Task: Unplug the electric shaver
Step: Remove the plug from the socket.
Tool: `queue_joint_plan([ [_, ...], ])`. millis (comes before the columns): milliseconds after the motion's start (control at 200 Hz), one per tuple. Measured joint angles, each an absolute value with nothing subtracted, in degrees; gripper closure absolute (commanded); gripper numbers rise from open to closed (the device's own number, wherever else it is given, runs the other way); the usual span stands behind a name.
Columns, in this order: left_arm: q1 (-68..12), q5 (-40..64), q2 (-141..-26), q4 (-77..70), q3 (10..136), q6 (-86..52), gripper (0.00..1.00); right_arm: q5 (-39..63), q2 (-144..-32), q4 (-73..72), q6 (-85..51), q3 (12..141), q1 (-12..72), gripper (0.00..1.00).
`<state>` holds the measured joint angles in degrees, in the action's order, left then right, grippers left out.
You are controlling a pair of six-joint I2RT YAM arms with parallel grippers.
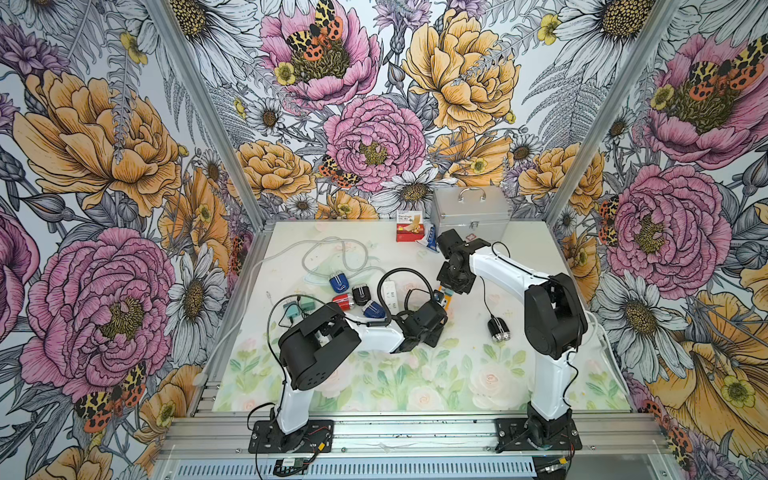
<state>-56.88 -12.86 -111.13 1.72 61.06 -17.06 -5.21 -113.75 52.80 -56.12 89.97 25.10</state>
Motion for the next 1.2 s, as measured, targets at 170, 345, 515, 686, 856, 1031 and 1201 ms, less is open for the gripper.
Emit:
queue_joint_plan([
  [170,-56.9,-12.2,-112.1,3.4,63.0,-17.1,0.88,-6.3,-113.7,53.1,-57.3,90.0,25.1,0.93],
  [345,-56.8,-11.6,-112.3,3.9,63.5,-17.4,0.89,-8.8,-112.9,53.1,-59.6,89.2,26.1,0.94],
  [515,-56.9,-11.6,-112.3,3.9,63.5,-17.4,0.90,-9.2,-112.5,53.2,-60.4,89.1,26.2,0.94],
  [686,-57.0,-12.1,-112.3,3.8,63.4,-17.3,0.92,-6.2,-112.5,53.5,-60.4,89.1,24.7,0.97],
  [856,-57.1,-12.2,-112.3,3.7,63.3,-17.4,0.92,-5.6,-112.3,53.0,-61.6,88.2,24.3,0.98],
  [1031,-57.0,-11.7,-112.3,3.6,63.2,-17.4,0.93,-7.6,-110.8,52.9,-63.7,87.4,25.1,0.99],
  [1201,-56.7,-9.8,-112.3,4.9,64.1,-17.8,0.93,-11.7,-109.2,53.6,-66.5,86.6,26.9,0.99],
])
